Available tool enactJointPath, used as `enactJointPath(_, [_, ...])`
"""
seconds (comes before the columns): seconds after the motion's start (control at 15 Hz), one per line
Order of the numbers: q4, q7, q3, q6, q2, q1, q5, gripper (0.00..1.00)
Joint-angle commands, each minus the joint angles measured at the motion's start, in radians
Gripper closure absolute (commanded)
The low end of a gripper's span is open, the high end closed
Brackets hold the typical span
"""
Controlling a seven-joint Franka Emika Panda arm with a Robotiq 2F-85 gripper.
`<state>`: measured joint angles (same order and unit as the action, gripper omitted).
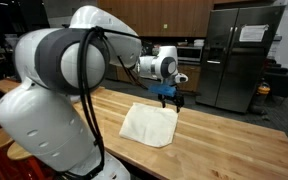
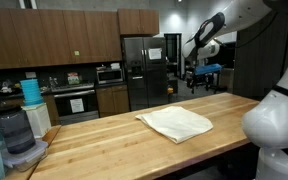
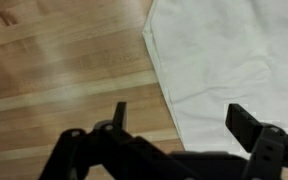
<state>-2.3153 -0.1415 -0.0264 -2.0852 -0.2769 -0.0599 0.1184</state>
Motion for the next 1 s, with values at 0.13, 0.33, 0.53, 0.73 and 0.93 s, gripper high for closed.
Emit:
enactJointPath(0.13, [0.081,0.068,-0.04,-0.058,0.131,-0.013,-0.031,0.0])
enactJointPath(0.33, [0.103,0.139,-0.056,-0.058,0.169,-0.01,-0.078,0.0])
enactJointPath(0.53, [0.129,0.246,-0.072,-0.037,0.202,-0.014,-0.142,0.0])
enactJointPath(0.73, [0.148,0.325,-0.082,-0.025,0.228,-0.018,-0.154,0.0])
enactJointPath(0.93, [0.166,0.378,-0.083,-0.023,0.257,-0.021,-0.131,0.0])
